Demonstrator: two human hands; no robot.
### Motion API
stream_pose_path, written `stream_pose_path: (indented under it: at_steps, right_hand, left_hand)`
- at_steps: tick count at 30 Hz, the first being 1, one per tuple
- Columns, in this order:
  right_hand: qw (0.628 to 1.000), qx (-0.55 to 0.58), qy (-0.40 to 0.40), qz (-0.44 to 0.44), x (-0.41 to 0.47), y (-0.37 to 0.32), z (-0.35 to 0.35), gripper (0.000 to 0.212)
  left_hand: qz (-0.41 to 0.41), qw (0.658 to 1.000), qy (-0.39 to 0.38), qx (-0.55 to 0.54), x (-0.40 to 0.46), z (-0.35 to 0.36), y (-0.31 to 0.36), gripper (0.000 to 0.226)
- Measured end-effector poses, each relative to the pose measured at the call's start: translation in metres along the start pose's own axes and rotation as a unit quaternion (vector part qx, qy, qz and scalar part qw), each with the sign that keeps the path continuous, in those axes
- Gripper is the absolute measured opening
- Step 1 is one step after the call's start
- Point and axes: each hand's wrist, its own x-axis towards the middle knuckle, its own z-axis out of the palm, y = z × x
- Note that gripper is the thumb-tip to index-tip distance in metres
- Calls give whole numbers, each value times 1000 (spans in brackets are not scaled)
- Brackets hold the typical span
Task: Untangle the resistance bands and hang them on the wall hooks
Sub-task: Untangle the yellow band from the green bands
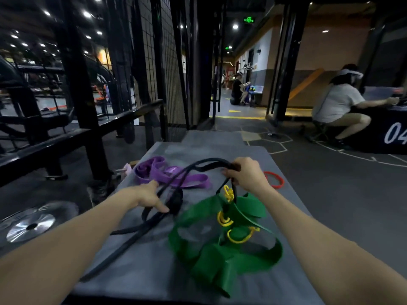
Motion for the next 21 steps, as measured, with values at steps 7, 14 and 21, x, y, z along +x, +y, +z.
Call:
stream_pose_path:
  at_steps: [7,14,21]
  right_hand:
    - [995,-18,-72,-64,1,-9,11,21]
    - [995,31,-76,-52,-12,16,-9,28]
    - [993,-67,-95,1,-36,45,18,22]
  left_hand:
    - [295,949,92,-68,-26,23,89,115]
    - [298,925,52,-228,-10,43,115,37]
    - [235,935,100,-247,6,36,116,46]
